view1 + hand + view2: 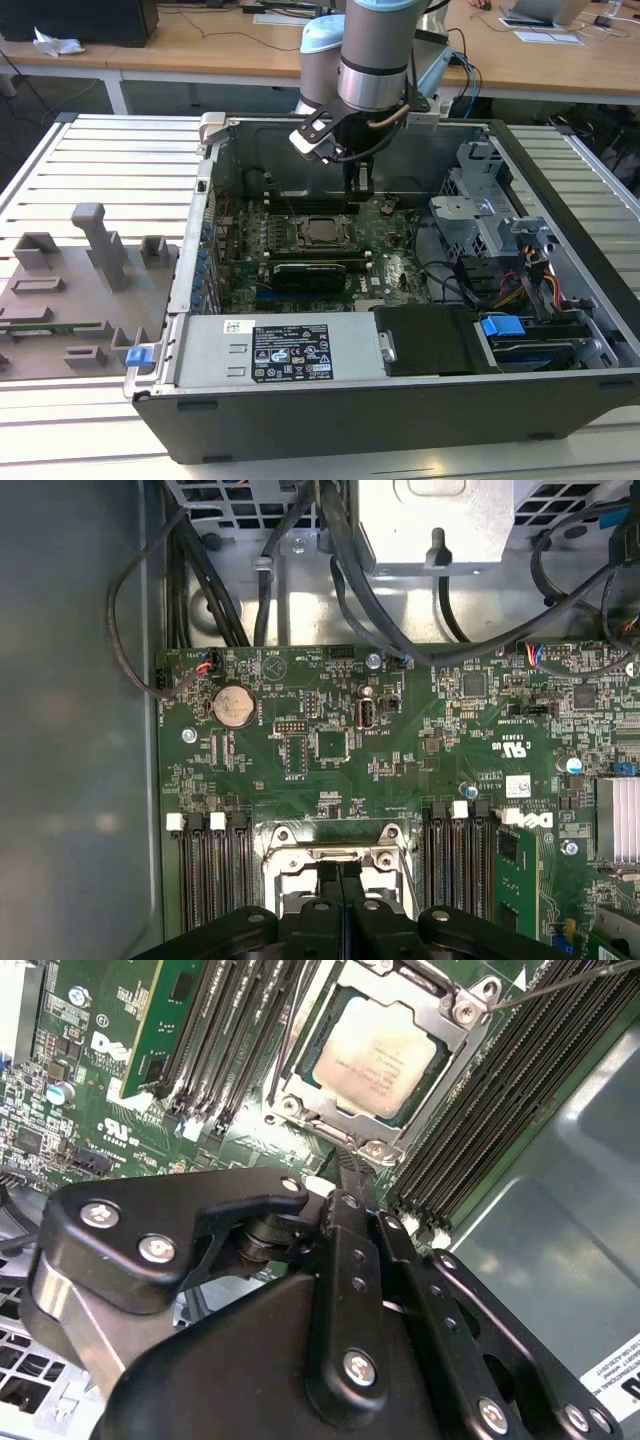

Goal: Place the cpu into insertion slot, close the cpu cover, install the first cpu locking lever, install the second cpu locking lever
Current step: 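Close the cpu cover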

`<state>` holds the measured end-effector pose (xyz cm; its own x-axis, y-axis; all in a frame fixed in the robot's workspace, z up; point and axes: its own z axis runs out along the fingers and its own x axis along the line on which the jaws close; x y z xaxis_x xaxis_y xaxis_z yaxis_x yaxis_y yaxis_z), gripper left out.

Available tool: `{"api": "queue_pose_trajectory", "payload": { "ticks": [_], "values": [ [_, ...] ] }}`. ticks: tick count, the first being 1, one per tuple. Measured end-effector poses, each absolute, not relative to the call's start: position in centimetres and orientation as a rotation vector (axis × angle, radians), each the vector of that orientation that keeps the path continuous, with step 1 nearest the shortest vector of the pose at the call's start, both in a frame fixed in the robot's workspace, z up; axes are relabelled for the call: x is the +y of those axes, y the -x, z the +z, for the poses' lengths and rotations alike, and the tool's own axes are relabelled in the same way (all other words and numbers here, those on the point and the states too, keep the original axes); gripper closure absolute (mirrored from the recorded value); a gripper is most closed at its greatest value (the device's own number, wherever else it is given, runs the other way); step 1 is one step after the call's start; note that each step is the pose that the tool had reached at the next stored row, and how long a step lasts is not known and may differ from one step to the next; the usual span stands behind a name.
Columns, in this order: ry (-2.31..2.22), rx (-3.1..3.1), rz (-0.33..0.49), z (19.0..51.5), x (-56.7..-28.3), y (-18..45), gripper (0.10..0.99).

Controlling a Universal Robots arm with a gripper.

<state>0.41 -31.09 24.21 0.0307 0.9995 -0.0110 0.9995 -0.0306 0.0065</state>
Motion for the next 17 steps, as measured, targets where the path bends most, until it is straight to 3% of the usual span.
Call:
{"api": "queue_pose_trajectory", "payload": {
  "ticks": [17],
  "values": [
    [-2.246, 2.178, -0.005, 24.1, -31.1, 1.7, 0.980]
  ]
}}
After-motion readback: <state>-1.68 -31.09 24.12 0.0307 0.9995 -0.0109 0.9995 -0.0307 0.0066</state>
